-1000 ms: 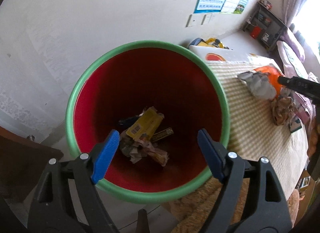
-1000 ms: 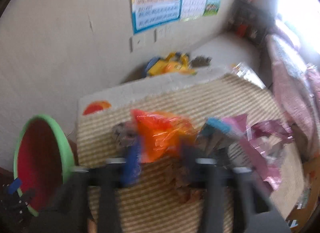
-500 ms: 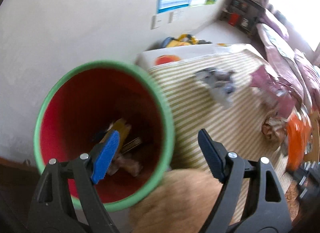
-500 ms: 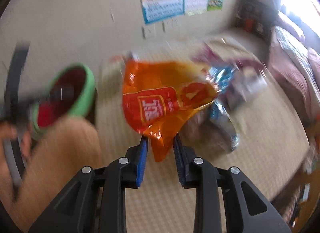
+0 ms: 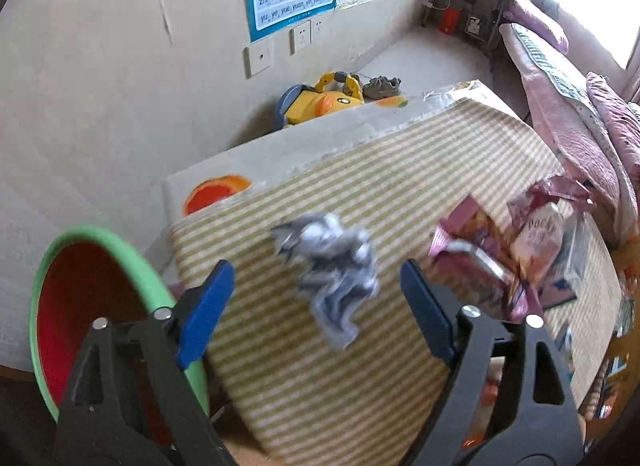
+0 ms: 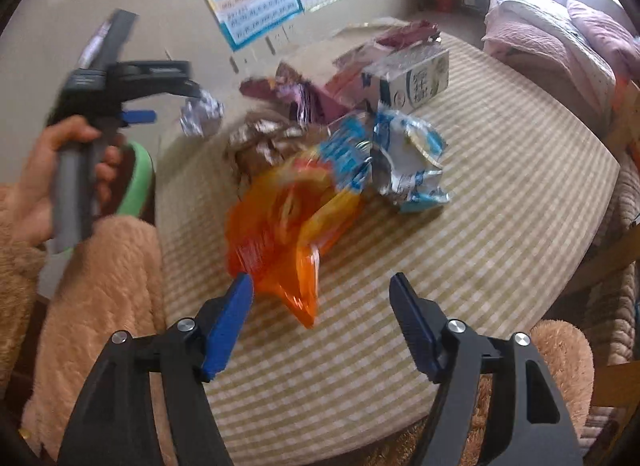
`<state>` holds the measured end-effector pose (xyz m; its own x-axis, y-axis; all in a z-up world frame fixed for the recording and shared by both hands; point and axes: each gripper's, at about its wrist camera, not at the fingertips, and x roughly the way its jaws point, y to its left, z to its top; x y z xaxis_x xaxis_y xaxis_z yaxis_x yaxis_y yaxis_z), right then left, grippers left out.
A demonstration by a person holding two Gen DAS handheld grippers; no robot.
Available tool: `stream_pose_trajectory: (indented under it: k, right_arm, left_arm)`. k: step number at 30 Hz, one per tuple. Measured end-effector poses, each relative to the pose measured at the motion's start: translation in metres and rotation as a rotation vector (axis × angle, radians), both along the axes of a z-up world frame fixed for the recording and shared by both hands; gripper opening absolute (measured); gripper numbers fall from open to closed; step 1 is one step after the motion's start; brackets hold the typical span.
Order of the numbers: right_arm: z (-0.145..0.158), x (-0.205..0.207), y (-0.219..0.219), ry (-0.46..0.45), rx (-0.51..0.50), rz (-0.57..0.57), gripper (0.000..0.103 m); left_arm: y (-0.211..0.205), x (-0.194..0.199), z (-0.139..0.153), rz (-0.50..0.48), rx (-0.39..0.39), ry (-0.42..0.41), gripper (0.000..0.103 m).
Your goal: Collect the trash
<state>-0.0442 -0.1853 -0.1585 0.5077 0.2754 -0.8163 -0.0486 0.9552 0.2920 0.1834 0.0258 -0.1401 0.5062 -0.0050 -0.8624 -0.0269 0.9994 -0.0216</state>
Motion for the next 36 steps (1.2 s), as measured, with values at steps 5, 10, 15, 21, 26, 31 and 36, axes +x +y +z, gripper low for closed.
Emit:
stream_pose_trajectory:
  k: [5, 10, 15, 21, 26, 31, 36]
  right_arm:
    - [0.002, 0.003, -0.011, -0.012, 0.062, -0.027, 0.068]
    - [-0.002, 0.008, -0.02, 0.009, 0.102, -0.052, 0.068]
    - [-0.005, 0.009, -0.029, 0.025, 0.145, -0.083, 0.069]
    - [-0.015, 0.015, -0.039, 0.091, 0.192, -0.146, 0.072]
    - [-0.019, 0.029, -0.047, 0.154, 0.362, -0.201, 0.073]
    - [-0.017, 0.054, -0.042, 0.191, 0.417, -0.257, 0.074]
    - [-0.012, 0.07, -0.023, 0.2, 0.339, -0.255, 0.08]
  left_arm:
    - [-0.009, 0.022, -0.026, 0.029, 0.063, 0.089, 0.082]
    - [-0.006, 0.018, -0.038, -0.004, -0.012, 0.155, 0.04]
    - [-0.013, -0.016, -0.009, -0.051, 0.016, 0.037, 0.037]
    - [-0.02, -0.08, 0.032, -0.138, -0.047, -0.062, 0.037]
    - [-0.014, -0.13, 0.041, -0.151, -0.073, -0.08, 0.038]
    - [-0.017, -0.145, 0.039, -0.177, -0.089, -0.056, 0.038]
    - [-0.016, -0.151, 0.05, -0.187, -0.071, -0.101, 0.038]
